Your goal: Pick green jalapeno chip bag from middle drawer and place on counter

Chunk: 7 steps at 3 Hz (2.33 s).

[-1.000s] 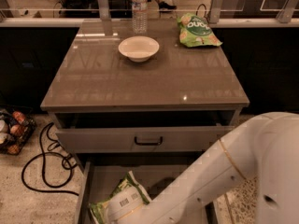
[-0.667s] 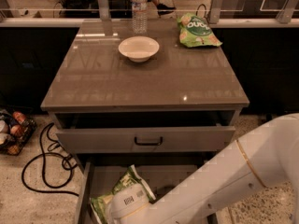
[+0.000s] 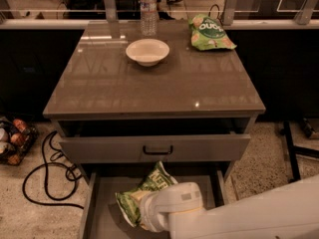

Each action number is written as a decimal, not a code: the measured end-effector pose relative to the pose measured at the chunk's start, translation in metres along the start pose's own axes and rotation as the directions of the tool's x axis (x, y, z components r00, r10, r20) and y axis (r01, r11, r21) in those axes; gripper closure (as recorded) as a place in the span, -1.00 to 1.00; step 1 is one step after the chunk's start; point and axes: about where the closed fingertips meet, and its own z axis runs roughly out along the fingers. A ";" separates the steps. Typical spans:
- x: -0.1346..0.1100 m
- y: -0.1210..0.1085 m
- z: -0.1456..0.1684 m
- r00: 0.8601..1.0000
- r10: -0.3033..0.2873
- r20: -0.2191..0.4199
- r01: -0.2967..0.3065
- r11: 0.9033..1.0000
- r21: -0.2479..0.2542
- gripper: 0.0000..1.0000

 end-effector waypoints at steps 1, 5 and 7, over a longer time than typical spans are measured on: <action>0.037 -0.008 -0.029 1.000 -0.011 0.023 0.009 0.998 0.070 1.00; -0.023 -0.016 -0.113 0.998 -0.037 0.050 0.027 0.982 0.188 1.00; -0.053 -0.049 -0.165 0.991 -0.136 0.000 0.130 0.949 0.288 1.00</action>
Offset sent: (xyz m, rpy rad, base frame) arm 0.0140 -0.0356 0.0162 0.0389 -0.0476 0.0006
